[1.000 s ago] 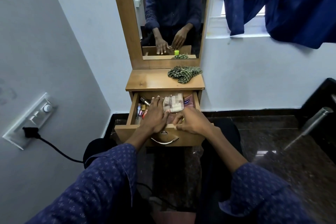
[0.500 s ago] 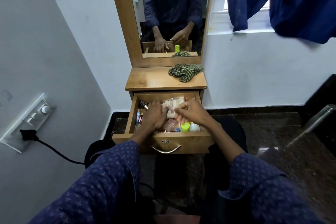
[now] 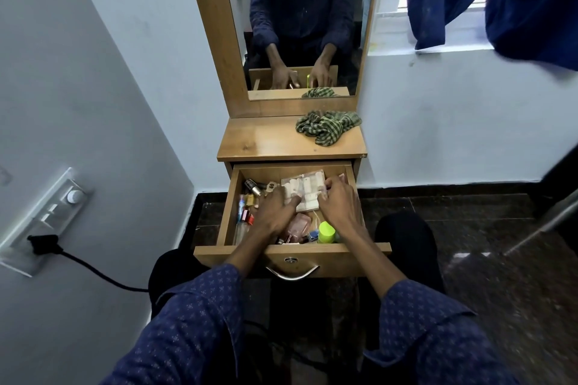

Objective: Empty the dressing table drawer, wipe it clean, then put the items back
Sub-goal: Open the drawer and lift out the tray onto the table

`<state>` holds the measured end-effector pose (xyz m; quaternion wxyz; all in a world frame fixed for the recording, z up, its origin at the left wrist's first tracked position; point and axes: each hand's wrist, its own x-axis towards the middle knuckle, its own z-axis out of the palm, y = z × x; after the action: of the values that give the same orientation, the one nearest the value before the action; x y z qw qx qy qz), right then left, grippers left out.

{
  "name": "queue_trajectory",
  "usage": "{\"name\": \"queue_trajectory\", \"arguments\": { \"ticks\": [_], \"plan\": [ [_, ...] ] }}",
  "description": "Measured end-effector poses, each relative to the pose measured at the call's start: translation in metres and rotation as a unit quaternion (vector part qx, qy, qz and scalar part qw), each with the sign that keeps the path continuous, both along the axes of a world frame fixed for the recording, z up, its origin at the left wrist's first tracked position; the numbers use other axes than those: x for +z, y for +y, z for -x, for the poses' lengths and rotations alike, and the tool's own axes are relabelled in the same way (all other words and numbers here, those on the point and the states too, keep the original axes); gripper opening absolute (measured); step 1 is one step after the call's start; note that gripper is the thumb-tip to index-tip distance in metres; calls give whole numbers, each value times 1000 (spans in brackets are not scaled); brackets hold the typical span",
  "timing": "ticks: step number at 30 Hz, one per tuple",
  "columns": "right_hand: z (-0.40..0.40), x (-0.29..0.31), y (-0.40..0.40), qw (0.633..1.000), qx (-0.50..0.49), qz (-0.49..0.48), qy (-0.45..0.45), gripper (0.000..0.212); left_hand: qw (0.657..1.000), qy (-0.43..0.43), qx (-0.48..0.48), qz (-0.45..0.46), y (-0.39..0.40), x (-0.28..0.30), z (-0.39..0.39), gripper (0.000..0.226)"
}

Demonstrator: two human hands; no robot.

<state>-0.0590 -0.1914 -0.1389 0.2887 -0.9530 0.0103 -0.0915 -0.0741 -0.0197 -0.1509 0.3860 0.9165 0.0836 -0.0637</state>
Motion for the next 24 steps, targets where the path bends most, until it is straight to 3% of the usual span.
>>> {"name": "queue_trajectory", "arguments": {
  "ticks": [3, 9, 16, 19, 24],
  "plan": [
    [-3, 3, -3, 996, -17, -82, 11, 21, 995, -27, 39, 87, -1, 10, 2, 52],
    [-1, 11, -10, 975, -18, -218, 32, 11, 984, -145, 94, 32, 4, 28, 10, 41],
    [4, 39, -6, 936, 26, -351, 18, 16, 935, -316, 157, 29, 10, 52, 26, 28],
    [-2, 55, 4, 928, 21, -373, -2, 18, 923, -341, 173, 52, 12, 63, 22, 28],
    [-22, 71, 25, 929, 31, -367, 17, 29, 931, -320, 164, 59, 25, 79, 5, 38]
  ]
}}
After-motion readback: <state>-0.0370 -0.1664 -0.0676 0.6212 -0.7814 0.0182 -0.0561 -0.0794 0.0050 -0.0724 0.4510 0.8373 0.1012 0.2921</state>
